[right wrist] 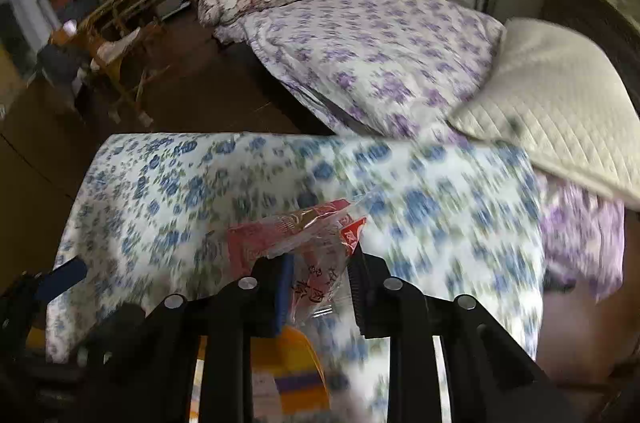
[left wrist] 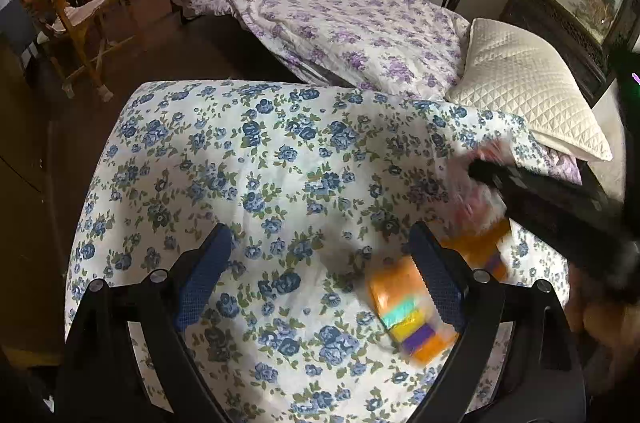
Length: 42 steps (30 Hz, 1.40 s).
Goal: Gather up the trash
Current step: 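Grasp the clear plastic bag with the right gripper while the left grasps the orange box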
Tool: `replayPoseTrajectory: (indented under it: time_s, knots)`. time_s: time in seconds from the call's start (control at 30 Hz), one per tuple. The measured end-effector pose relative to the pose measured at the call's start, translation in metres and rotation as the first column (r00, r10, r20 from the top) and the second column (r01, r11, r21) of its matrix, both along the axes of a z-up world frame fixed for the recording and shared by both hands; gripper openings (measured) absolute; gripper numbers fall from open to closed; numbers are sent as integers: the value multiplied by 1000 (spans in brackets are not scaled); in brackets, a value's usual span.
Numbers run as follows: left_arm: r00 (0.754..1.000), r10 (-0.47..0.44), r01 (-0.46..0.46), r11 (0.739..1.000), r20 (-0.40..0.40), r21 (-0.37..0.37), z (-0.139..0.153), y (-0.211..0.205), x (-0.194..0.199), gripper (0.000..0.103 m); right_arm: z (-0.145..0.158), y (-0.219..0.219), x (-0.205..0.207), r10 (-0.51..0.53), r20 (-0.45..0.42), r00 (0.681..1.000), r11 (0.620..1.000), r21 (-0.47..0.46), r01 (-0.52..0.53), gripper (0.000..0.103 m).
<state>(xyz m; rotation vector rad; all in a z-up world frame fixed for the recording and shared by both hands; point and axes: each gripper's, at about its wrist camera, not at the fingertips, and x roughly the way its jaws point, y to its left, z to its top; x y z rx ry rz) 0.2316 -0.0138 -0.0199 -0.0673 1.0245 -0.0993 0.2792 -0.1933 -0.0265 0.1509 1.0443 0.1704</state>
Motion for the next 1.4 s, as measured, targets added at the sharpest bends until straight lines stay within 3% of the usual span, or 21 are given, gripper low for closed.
replayPoseTrajectory:
  time_s: [0.13,0.3,0.43,0.57,0.8,0.9,1.0,1.13,1.2,1.27,1.3,1.37,1.4]
  knots:
    - [1000,1,-1,1000,1,-9,7,-4,-5,87,14,-21,-40,-40,47,998,997,64,37,24]
    - [995,-96,95,995,22,23,14,-26,-20,90,34,-51,-68,-112,116,987,994,21,110,24]
    - [976,-214,210,974,48,87,6,-49,-27,92,39,-78,-86,-141,95,985,990,-6,142,24]
    - [952,-288,266,946,102,186,-4,-60,-28,92,34,-92,-112,-165,81,983,983,-66,170,25]
    - [941,-330,317,937,74,145,-20,-60,-16,92,10,-103,-148,-261,41,965,965,46,259,25]
    - [923,-380,366,915,57,170,-28,-71,-22,92,-5,-95,-150,-271,14,962,959,90,269,25]
    - [912,-408,395,902,44,177,-37,-79,-25,93,-10,-88,-150,-254,1,967,965,66,253,25]
    - [922,-381,371,919,62,134,-41,-76,-24,94,-11,-85,-154,-257,22,966,966,4,257,25]
    - [923,-377,367,921,69,131,-40,-79,-26,91,-11,-82,-155,-244,29,969,969,-22,244,25]
    - [908,-411,399,907,78,135,-38,-88,-33,78,-10,-80,-155,-228,31,973,972,-54,229,25]
    - [903,-421,407,902,84,148,-36,-92,-37,77,-9,-79,-155,-223,30,974,972,-66,224,25]
    - [898,-434,418,894,76,161,-34,-98,-40,51,-8,-79,-158,-211,21,977,975,-61,212,26]
    - [897,-438,427,894,57,135,-33,-98,-39,47,-8,-79,-158,-203,17,979,978,-49,204,30]
